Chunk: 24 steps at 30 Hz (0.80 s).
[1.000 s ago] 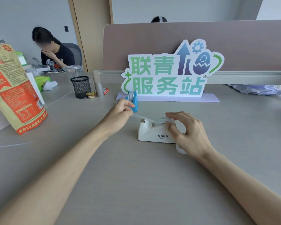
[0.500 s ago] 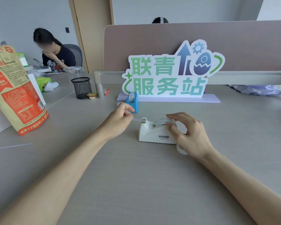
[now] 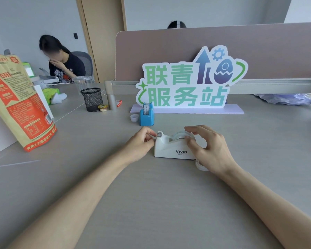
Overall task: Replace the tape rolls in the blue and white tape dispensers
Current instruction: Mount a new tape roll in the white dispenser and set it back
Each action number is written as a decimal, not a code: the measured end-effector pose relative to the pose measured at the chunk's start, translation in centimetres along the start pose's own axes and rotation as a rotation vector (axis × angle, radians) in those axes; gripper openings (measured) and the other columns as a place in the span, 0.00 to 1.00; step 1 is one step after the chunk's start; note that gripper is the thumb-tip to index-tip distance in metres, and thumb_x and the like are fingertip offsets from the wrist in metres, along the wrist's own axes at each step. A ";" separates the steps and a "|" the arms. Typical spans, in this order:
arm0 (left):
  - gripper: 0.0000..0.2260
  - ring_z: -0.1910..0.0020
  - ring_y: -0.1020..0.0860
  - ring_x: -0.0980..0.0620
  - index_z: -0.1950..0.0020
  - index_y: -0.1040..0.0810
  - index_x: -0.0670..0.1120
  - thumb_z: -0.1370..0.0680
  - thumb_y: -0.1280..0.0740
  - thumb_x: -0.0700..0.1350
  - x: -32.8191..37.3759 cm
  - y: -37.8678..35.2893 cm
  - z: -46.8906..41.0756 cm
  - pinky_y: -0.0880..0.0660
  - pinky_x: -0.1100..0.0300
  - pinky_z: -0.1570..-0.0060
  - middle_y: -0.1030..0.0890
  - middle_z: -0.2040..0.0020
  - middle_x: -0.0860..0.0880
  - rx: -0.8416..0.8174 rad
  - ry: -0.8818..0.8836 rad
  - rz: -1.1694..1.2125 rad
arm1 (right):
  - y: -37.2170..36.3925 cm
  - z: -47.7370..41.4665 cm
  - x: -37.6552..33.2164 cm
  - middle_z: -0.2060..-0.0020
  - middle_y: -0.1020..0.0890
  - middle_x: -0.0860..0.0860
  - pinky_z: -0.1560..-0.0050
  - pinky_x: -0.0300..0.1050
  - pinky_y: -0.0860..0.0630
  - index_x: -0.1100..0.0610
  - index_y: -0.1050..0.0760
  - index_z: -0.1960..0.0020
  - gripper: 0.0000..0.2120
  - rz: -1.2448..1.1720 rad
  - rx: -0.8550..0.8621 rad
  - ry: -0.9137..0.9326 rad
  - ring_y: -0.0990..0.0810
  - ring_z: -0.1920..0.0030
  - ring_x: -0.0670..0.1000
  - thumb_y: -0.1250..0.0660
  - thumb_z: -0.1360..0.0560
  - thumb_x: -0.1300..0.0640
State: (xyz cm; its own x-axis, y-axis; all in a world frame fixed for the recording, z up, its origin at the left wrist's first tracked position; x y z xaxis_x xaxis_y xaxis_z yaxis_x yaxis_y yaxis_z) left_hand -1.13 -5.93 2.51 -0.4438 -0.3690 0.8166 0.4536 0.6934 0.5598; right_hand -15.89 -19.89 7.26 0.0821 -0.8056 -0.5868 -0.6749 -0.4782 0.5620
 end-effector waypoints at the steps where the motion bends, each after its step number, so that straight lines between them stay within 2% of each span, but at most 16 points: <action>1: 0.05 0.54 0.27 0.51 0.47 0.28 0.49 0.21 0.38 0.42 -0.1 0.0 0.0 0.30 0.54 0.50 0.25 0.56 0.50 0.004 -0.001 -0.011 | 0.0 0.0 0.1 0.46 0.18 0.43 0.47 0.22 0.35 0.55 0.19 0.44 0.10 -0.002 0.001 0.000 0.23 0.47 0.42 0.33 0.25 0.58; 3: 0.05 0.52 0.25 0.48 0.47 0.28 0.51 0.20 0.39 0.43 -0.3 -0.1 0.1 0.28 0.51 0.44 0.24 0.55 0.51 0.003 0.005 -0.042 | 0.0 0.0 0.1 0.46 0.18 0.43 0.47 0.24 0.34 0.55 0.19 0.44 0.10 -0.008 0.000 -0.001 0.24 0.48 0.42 0.33 0.25 0.57; 5: 0.06 0.47 0.23 0.46 0.46 0.28 0.52 0.20 0.40 0.43 -0.6 -0.3 0.1 0.29 0.49 0.41 0.22 0.52 0.50 -0.021 0.014 -0.072 | 0.0 0.0 0.2 0.45 0.18 0.43 0.45 0.30 0.31 0.54 0.19 0.43 0.11 -0.016 -0.003 -0.004 0.23 0.46 0.43 0.33 0.24 0.57; 8: 0.08 0.44 0.24 0.46 0.42 0.28 0.50 0.20 0.40 0.42 -0.8 -0.6 0.2 0.29 0.50 0.41 0.22 0.51 0.50 -0.053 0.028 -0.105 | 0.0 0.1 0.3 0.45 0.17 0.43 0.43 0.38 0.28 0.54 0.19 0.43 0.11 -0.027 -0.004 -0.007 0.21 0.45 0.44 0.33 0.24 0.56; 11: 0.09 0.44 0.23 0.47 0.41 0.28 0.49 0.21 0.40 0.42 -0.8 -0.5 0.3 0.28 0.52 0.42 0.21 0.48 0.49 -0.056 0.034 -0.159 | 0.0 0.0 0.4 0.46 0.17 0.44 0.44 0.38 0.26 0.54 0.20 0.42 0.12 -0.057 -0.014 -0.019 0.21 0.45 0.45 0.33 0.24 0.57; 15: 0.10 0.46 0.23 0.48 0.43 0.28 0.52 0.23 0.37 0.44 -0.9 -0.3 0.4 0.25 0.50 0.44 0.20 0.49 0.50 -0.057 0.023 -0.264 | -0.2 0.0 1.5 0.45 0.18 0.43 0.47 0.34 0.25 0.50 0.22 0.39 0.14 -0.191 -0.067 -0.143 0.21 0.44 0.43 0.34 0.24 0.58; 17: 0.13 0.49 0.23 0.49 0.40 0.29 0.52 0.24 0.36 0.43 -0.8 -0.1 0.7 0.26 0.51 0.45 0.21 0.49 0.51 -0.081 0.026 -0.229 | -0.2 0.1 2.6 0.45 0.18 0.43 0.54 0.31 0.23 0.48 0.22 0.39 0.15 -0.260 -0.097 -0.225 0.21 0.43 0.42 0.36 0.24 0.58; 18: 0.16 0.51 0.24 0.50 0.38 0.29 0.52 0.25 0.36 0.41 -0.7 -0.2 0.9 0.26 0.54 0.46 0.22 0.51 0.52 -0.118 0.026 -0.182 | -0.2 0.2 3.1 0.45 0.18 0.43 0.53 0.30 0.24 0.48 0.22 0.39 0.15 -0.291 -0.113 -0.255 0.21 0.43 0.43 0.37 0.24 0.58; 19: 0.19 0.54 0.26 0.52 0.36 0.31 0.52 0.25 0.36 0.40 -0.4 -0.4 1.2 0.27 0.57 0.49 0.23 0.52 0.53 -0.170 0.025 -0.129 | -0.2 0.3 3.6 0.44 0.18 0.43 0.49 0.33 0.24 0.49 0.22 0.39 0.15 -0.325 -0.120 -0.285 0.21 0.42 0.44 0.38 0.24 0.59; 21: 0.24 0.58 0.29 0.55 0.32 0.34 0.52 0.26 0.34 0.40 0.0 -0.9 1.8 0.30 0.63 0.55 0.24 0.54 0.54 -0.262 0.019 -0.051 | -0.5 0.5 4.7 0.44 0.16 0.47 0.40 0.44 0.23 0.51 0.20 0.42 0.15 -0.416 -0.133 -0.377 0.19 0.42 0.48 0.39 0.24 0.61; 24: 0.29 0.60 0.29 0.56 0.30 0.34 0.52 0.28 0.27 0.48 -0.2 -0.9 1.6 0.31 0.63 0.56 0.24 0.54 0.52 -0.250 0.010 -0.006 | -1.2 0.7 5.1 0.48 0.14 0.55 0.41 0.48 0.22 0.59 0.17 0.47 0.15 -0.545 -0.177 -0.474 0.17 0.45 0.55 0.42 0.24 0.66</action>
State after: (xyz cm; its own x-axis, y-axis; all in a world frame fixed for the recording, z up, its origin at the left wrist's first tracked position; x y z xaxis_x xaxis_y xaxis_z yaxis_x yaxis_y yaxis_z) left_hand -2.67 -5.42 1.61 -0.4404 -0.3795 0.8137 0.6287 0.5166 0.5812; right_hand -15.21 -23.20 3.20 0.0194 -0.2196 -0.9754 -0.4977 -0.8483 0.1810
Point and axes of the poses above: each hand's wrist, its own z-axis away from the middle knuckle, its own y-axis out of the back of the hand, x = y × z, the point moved 10 cm from there along -z, towards the middle knuckle
